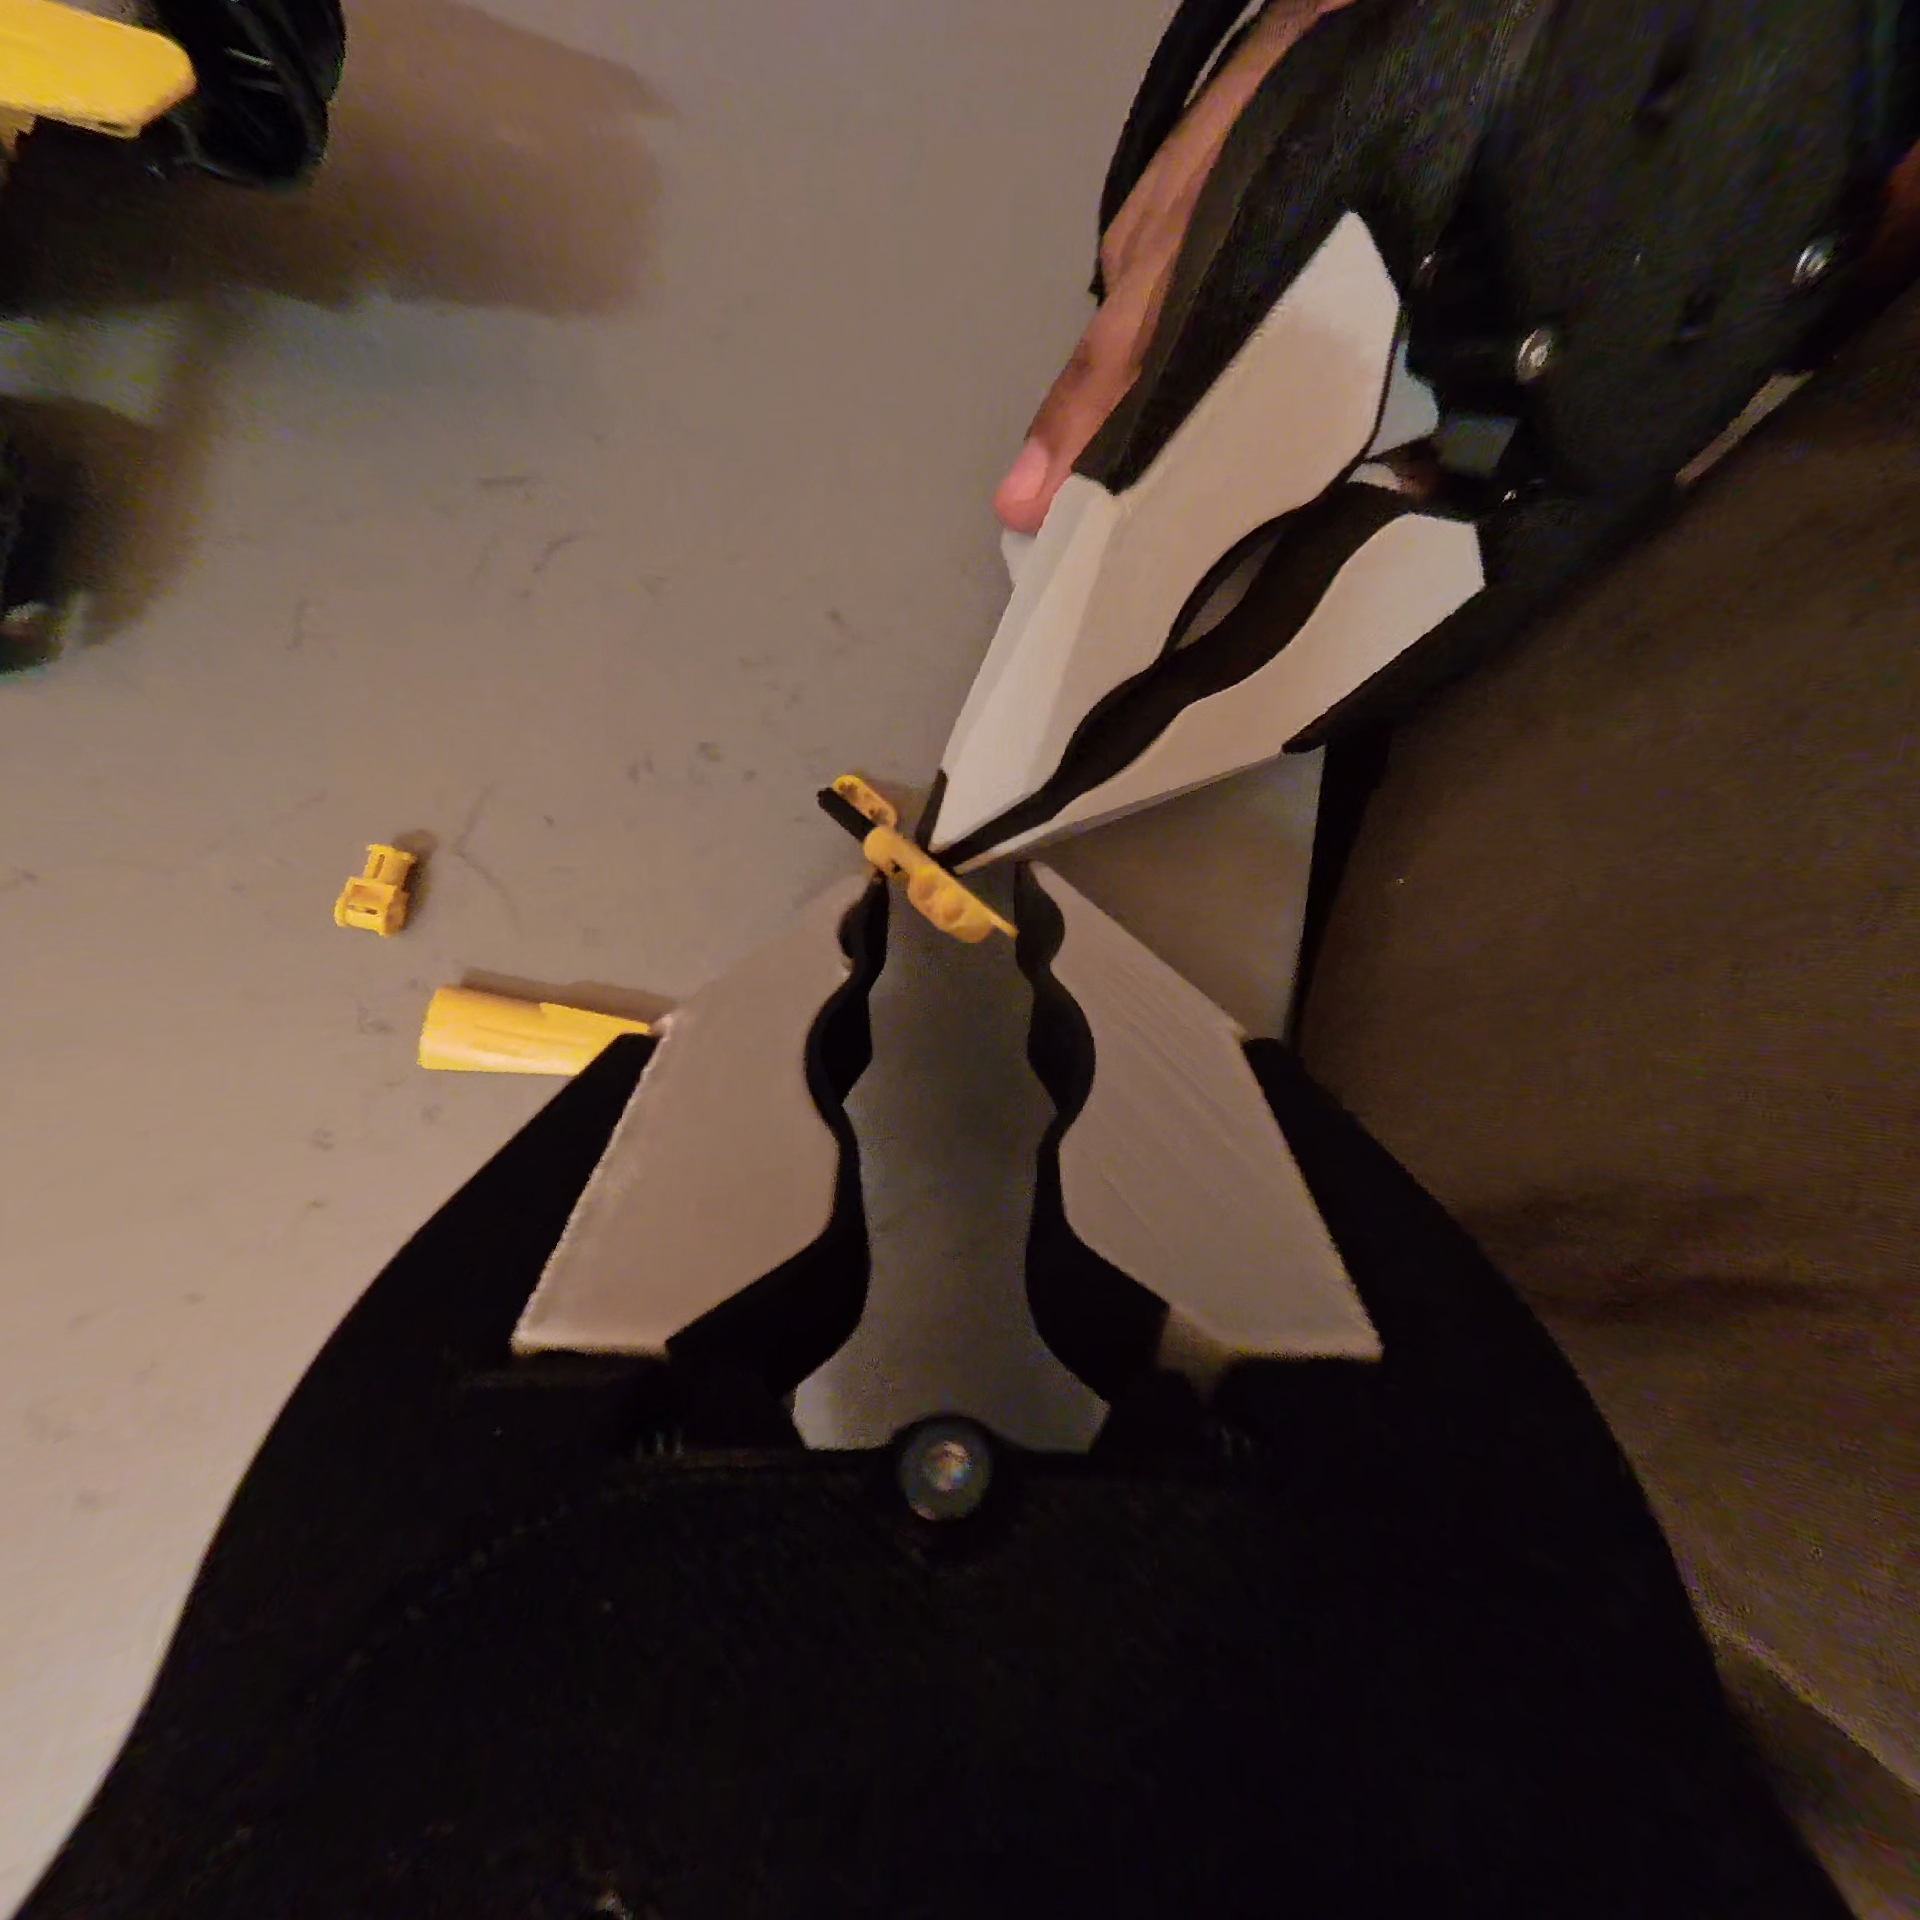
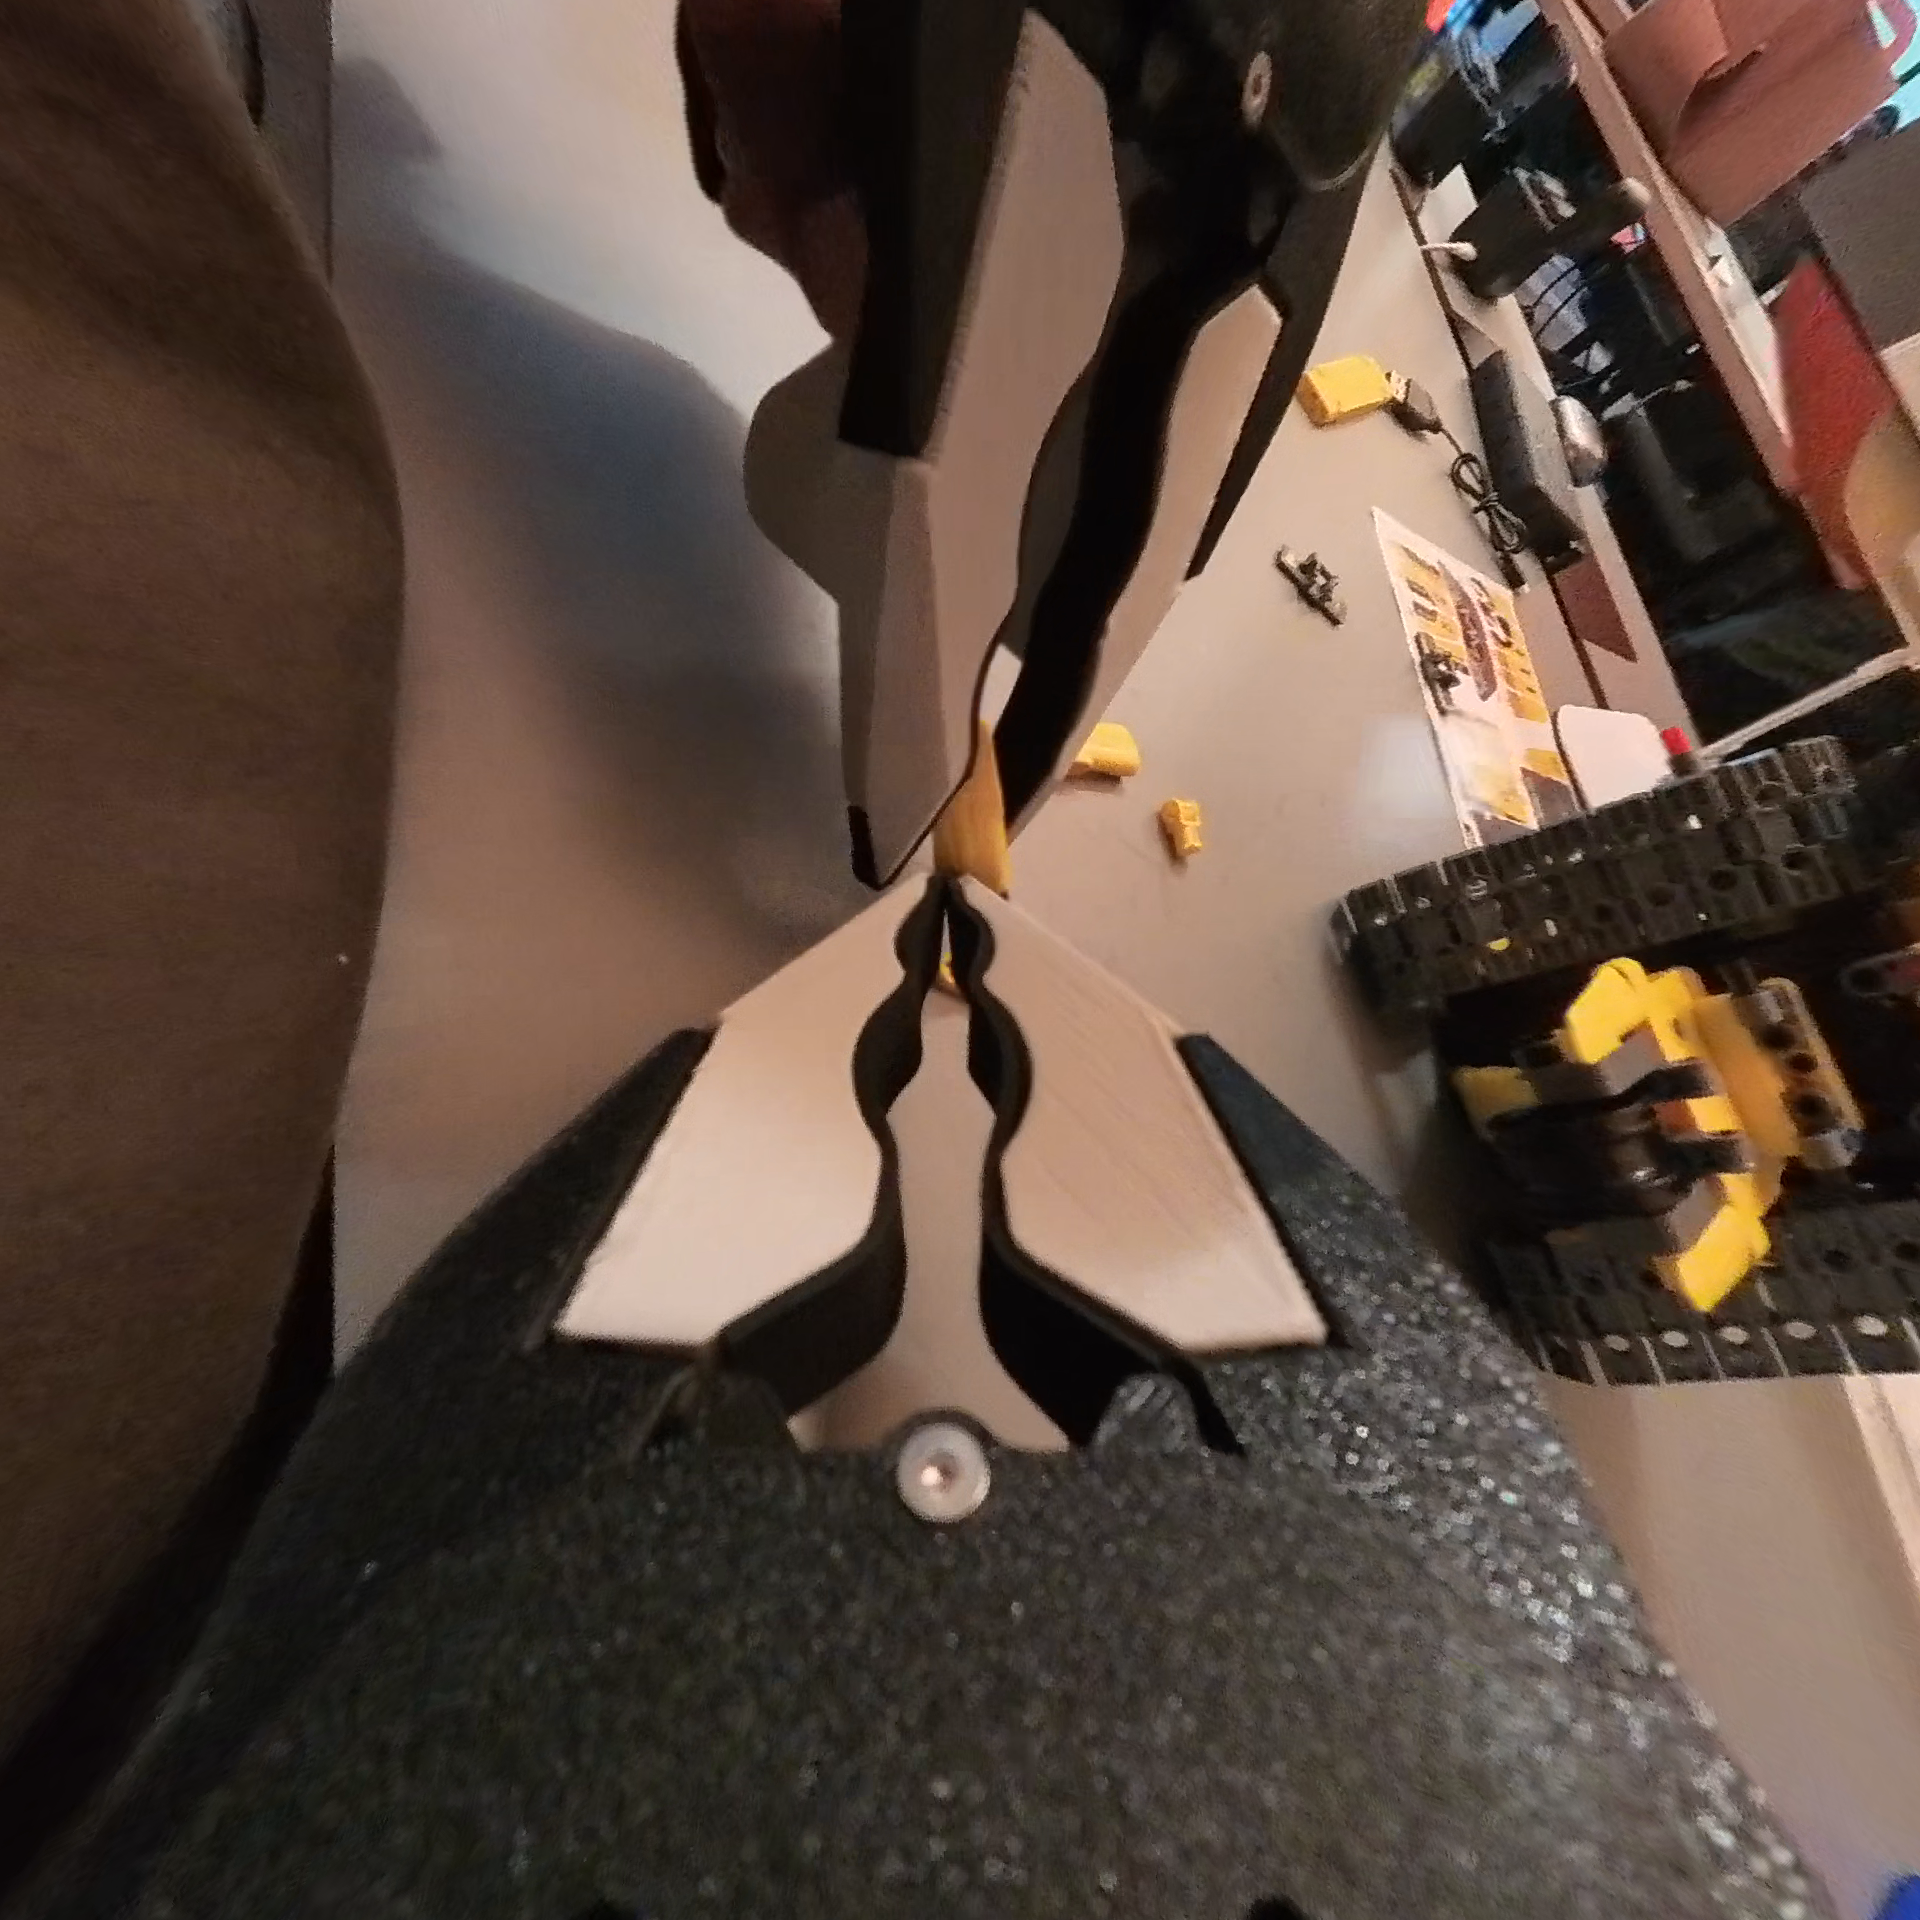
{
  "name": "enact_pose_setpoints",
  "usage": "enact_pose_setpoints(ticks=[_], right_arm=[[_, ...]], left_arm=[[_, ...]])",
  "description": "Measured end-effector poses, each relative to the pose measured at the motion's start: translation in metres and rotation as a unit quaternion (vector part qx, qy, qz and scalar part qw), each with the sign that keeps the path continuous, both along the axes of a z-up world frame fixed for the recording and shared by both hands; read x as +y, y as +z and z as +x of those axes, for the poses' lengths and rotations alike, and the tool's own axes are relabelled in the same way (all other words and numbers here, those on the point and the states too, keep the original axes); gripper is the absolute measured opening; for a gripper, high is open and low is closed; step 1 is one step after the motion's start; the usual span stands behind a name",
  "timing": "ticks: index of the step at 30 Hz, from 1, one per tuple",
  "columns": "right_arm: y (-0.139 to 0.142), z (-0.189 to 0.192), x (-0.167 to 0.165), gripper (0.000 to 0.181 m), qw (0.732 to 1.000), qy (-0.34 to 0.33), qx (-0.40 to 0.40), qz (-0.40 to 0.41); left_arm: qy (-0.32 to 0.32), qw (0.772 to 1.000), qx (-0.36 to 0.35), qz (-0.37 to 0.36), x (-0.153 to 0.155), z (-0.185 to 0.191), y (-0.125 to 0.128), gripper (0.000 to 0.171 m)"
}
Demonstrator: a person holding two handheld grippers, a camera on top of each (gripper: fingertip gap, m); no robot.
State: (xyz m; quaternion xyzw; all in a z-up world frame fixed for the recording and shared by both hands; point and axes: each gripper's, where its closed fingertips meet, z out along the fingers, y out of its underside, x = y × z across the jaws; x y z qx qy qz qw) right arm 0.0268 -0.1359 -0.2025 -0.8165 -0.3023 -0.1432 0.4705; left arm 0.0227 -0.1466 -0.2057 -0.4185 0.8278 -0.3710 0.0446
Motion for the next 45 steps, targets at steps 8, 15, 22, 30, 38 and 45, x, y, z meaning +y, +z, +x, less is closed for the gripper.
enact_pose_setpoints(ticks=[8,15,22,30,38,45], right_arm=[[0.007,0.007,-0.004,0.000,0.999,-0.022,0.027,0.016],[0.019,0.023,-0.004,0.001,0.998,-0.056,0.001,0.040],[0.020,0.051,-0.008,0.007,0.988,-0.119,0.090,0.036],[0.030,0.079,-0.014,0.010,0.969,-0.181,0.157,0.066],[0.066,0.111,-0.040,0.000,0.927,-0.239,0.208,0.201],[0.079,0.128,-0.060,0.004,0.884,-0.238,0.313,0.254]], left_arm=[[0.023,0.999,-0.002,-0.039,-0.004,0.004,0.006,0.015],[0.064,0.995,0.034,-0.064,0.013,0.003,0.009,0.015],[0.050,0.994,0.069,-0.062,0.012,-0.004,0.024,0.004],[0.069,0.990,0.120,0.028,0.013,0.000,0.018,0.005],[0.179,0.971,0.130,0.091,0.007,0.009,0.021,0.005],[0.256,0.935,0.191,0.153,0.006,-0.001,0.019,0.005]])
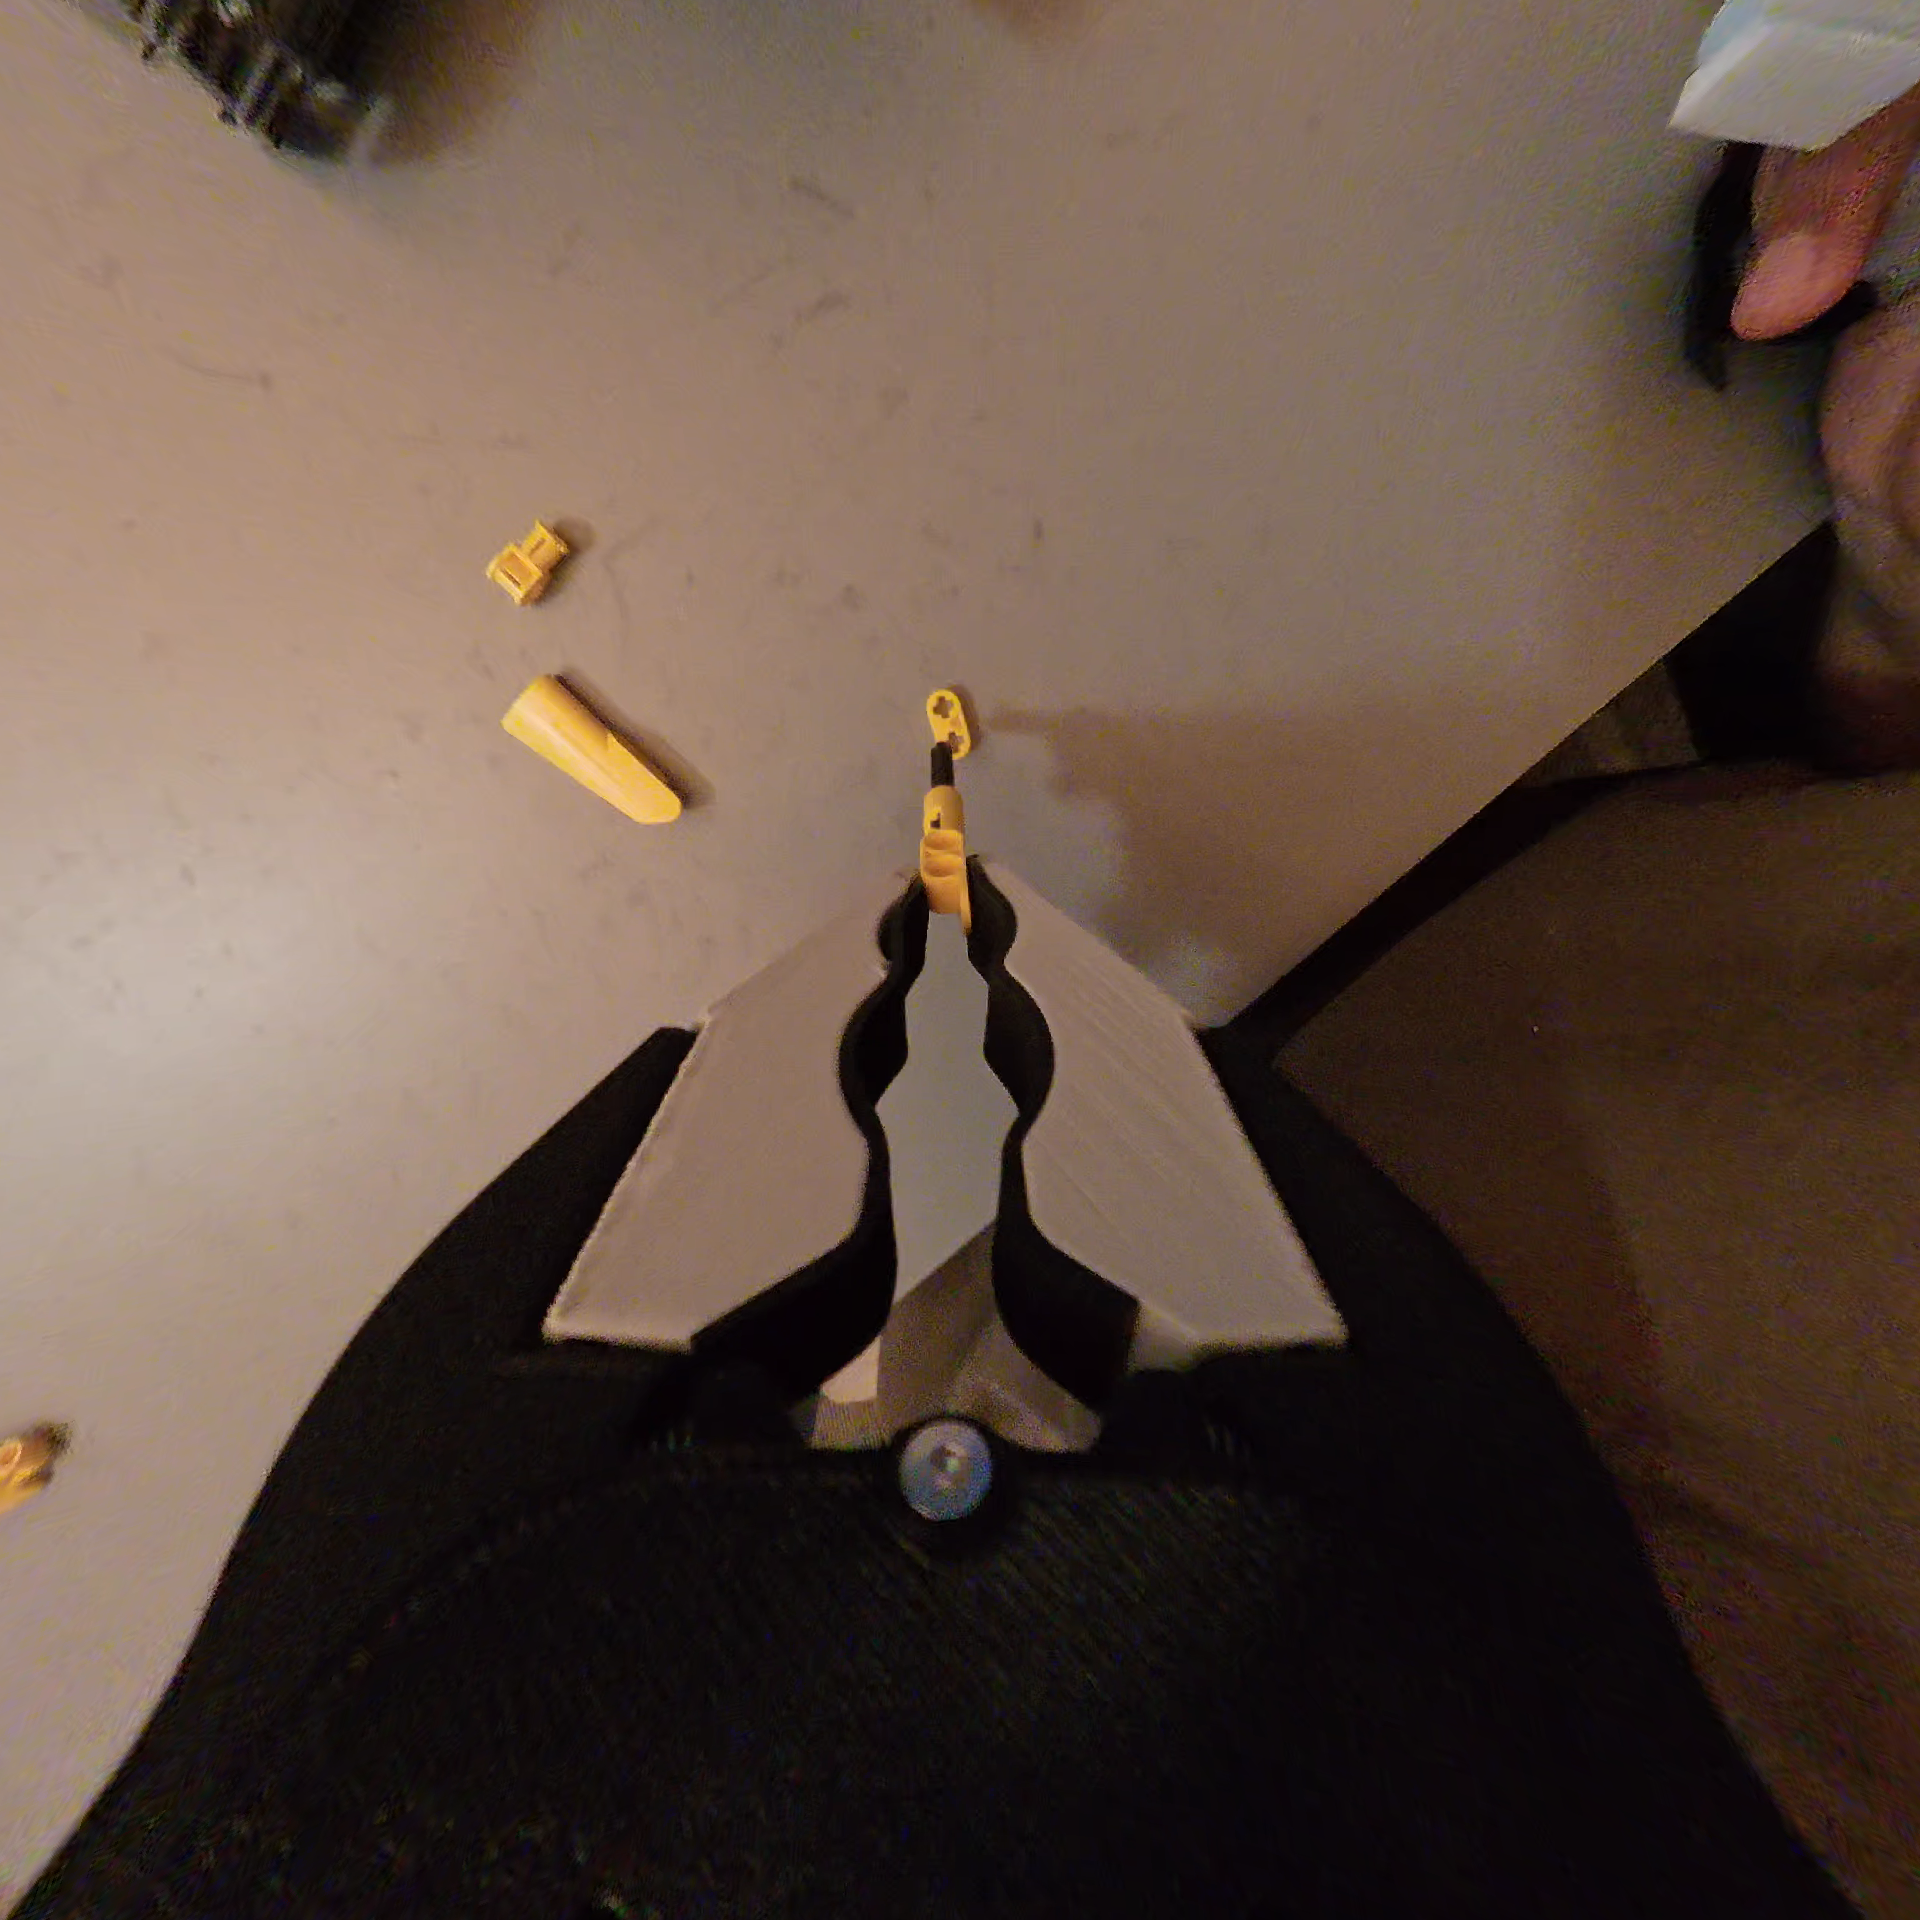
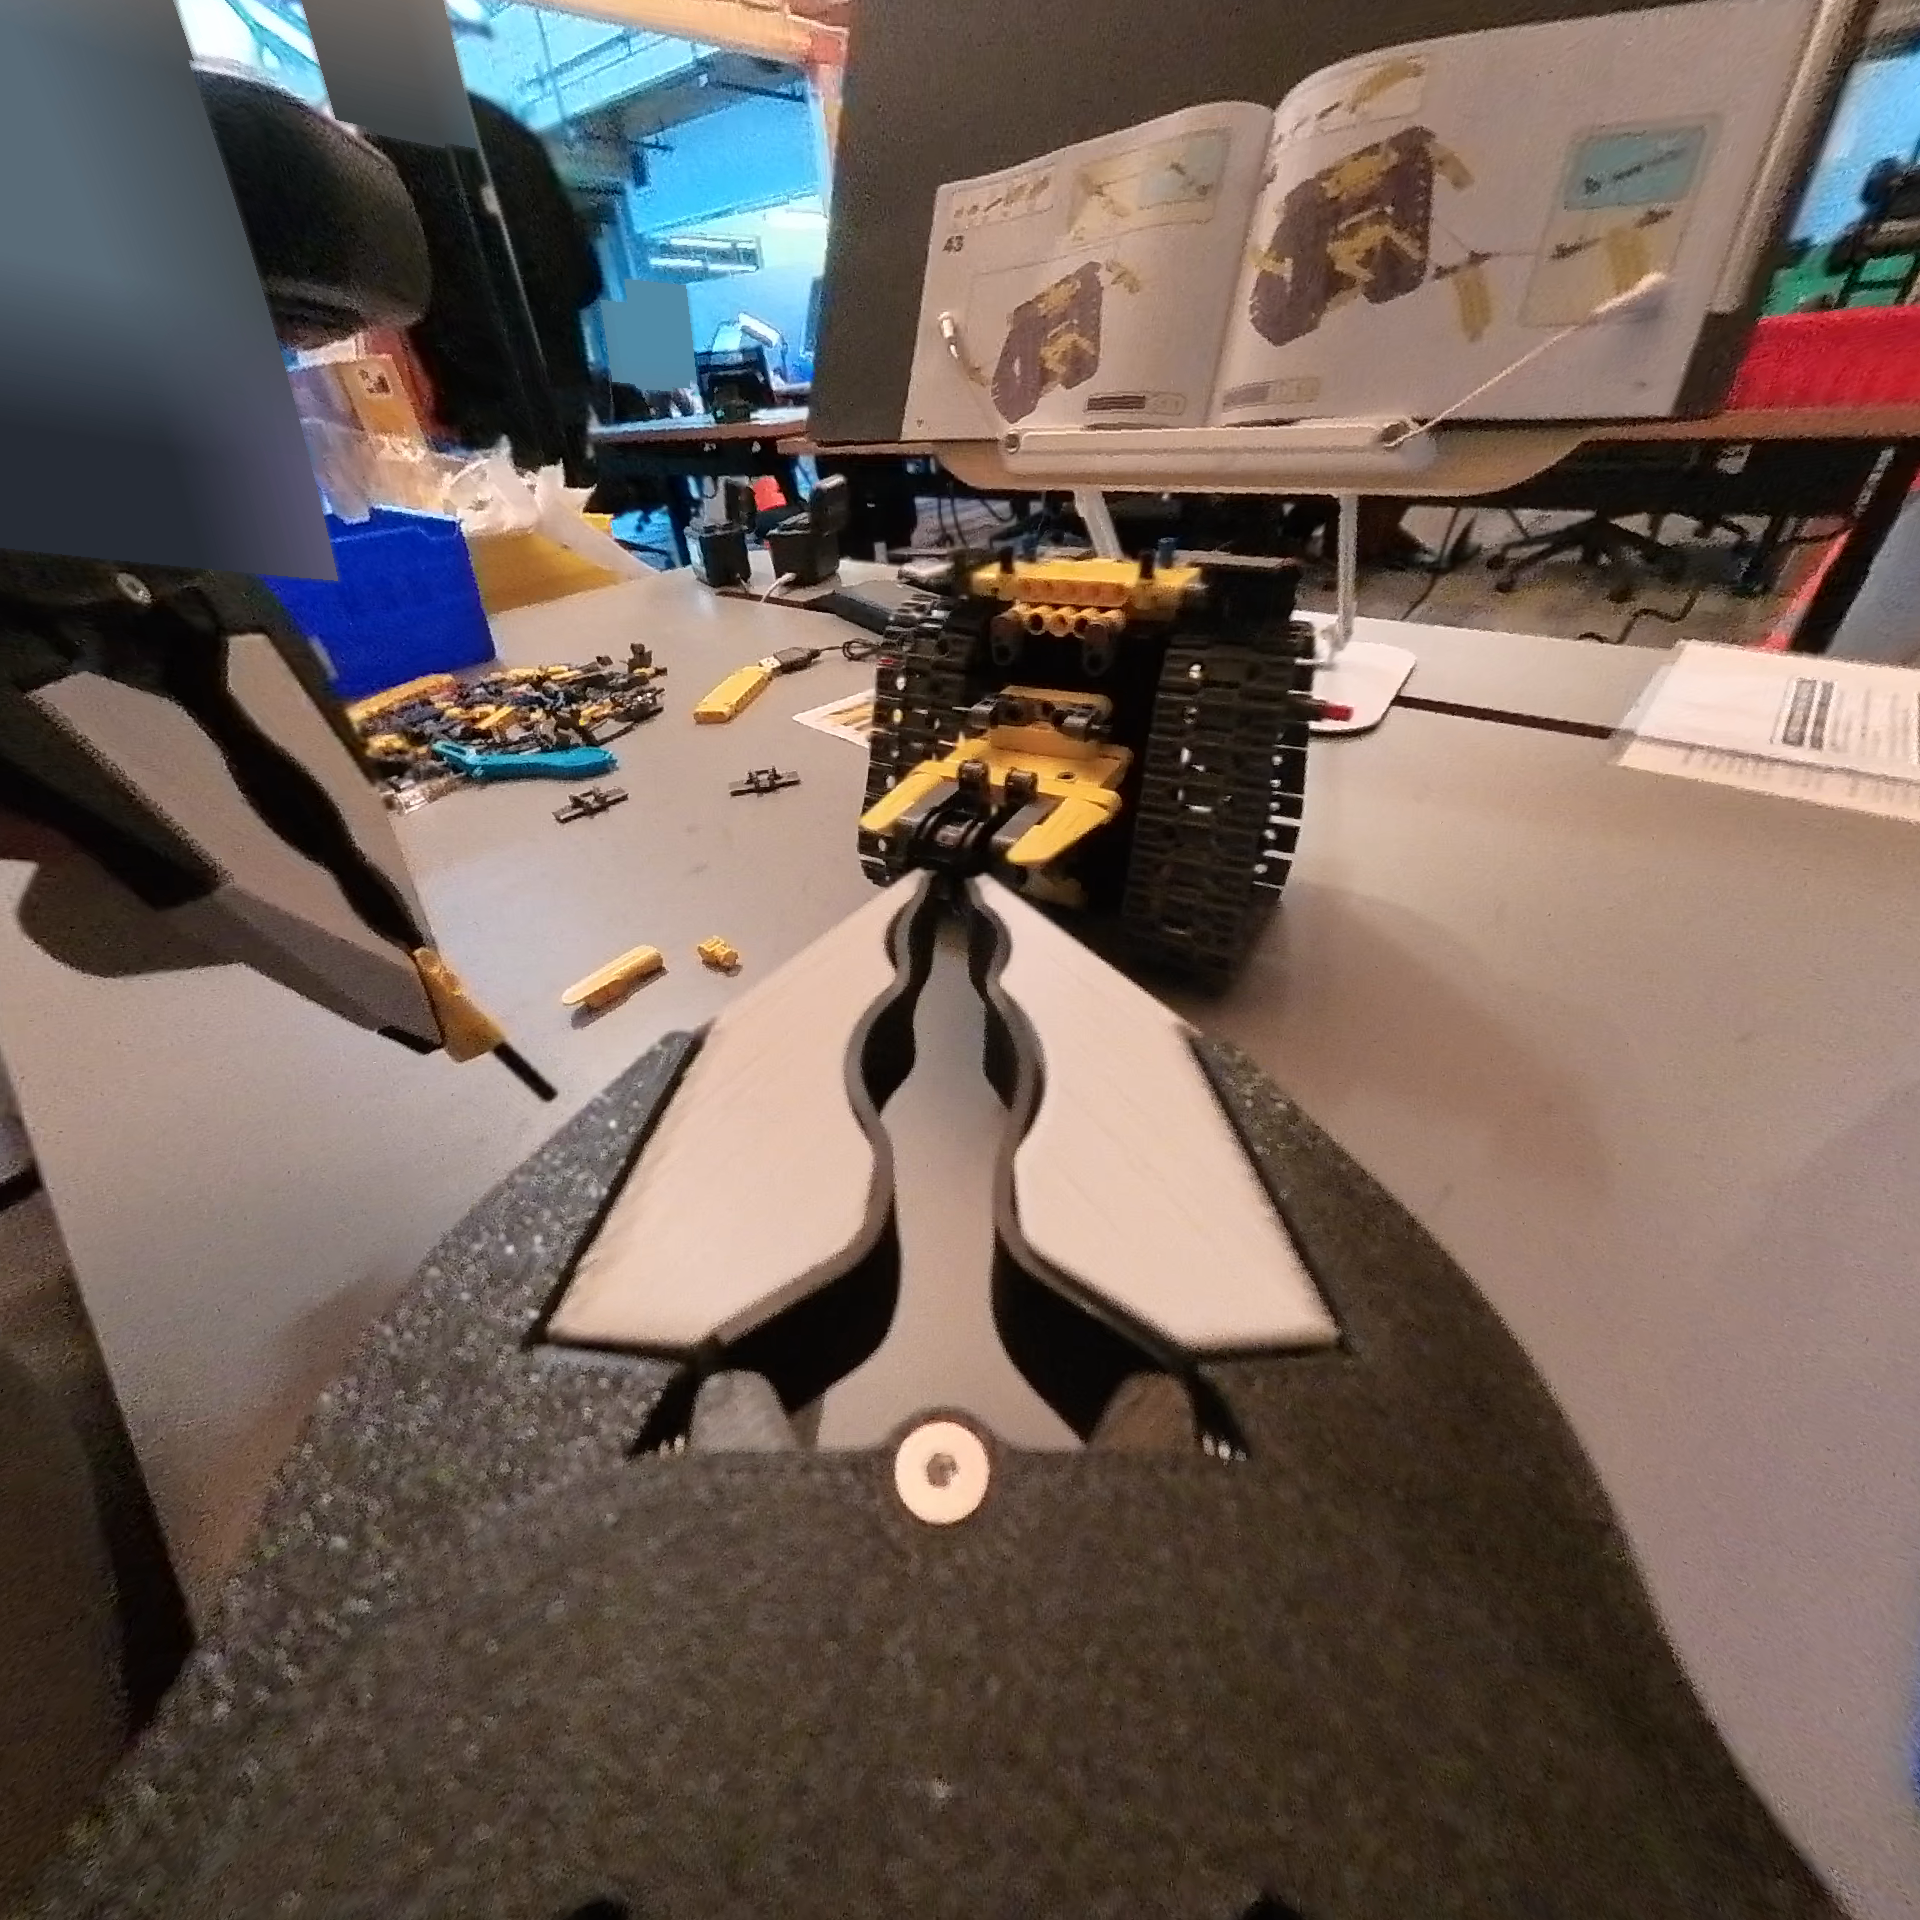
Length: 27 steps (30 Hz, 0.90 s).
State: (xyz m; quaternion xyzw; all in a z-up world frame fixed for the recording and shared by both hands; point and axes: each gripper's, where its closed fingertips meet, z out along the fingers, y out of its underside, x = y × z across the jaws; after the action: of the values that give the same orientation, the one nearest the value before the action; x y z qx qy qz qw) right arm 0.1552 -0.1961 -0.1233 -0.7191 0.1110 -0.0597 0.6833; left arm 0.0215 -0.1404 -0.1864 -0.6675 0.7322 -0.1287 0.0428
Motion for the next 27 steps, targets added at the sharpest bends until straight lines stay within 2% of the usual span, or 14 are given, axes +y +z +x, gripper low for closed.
enact_pose_setpoints(ticks=[6,11,27], right_arm=[[-0.002,0.001,0.001,0.004,1.000,0.006,0.013,-0.005],[-0.006,0.006,0.002,0.003,0.999,0.008,0.042,-0.009],[-0.008,0.008,0.000,0.003,0.999,0.003,0.046,-0.010]], left_arm=[[0.030,0.996,0.068,0.040,0.003,0.005,0.006,0.005],[0.038,0.992,0.109,0.042,-0.004,0.009,-0.004,0.004],[0.039,0.986,0.145,0.066,-0.006,0.014,-0.002,0.004]])
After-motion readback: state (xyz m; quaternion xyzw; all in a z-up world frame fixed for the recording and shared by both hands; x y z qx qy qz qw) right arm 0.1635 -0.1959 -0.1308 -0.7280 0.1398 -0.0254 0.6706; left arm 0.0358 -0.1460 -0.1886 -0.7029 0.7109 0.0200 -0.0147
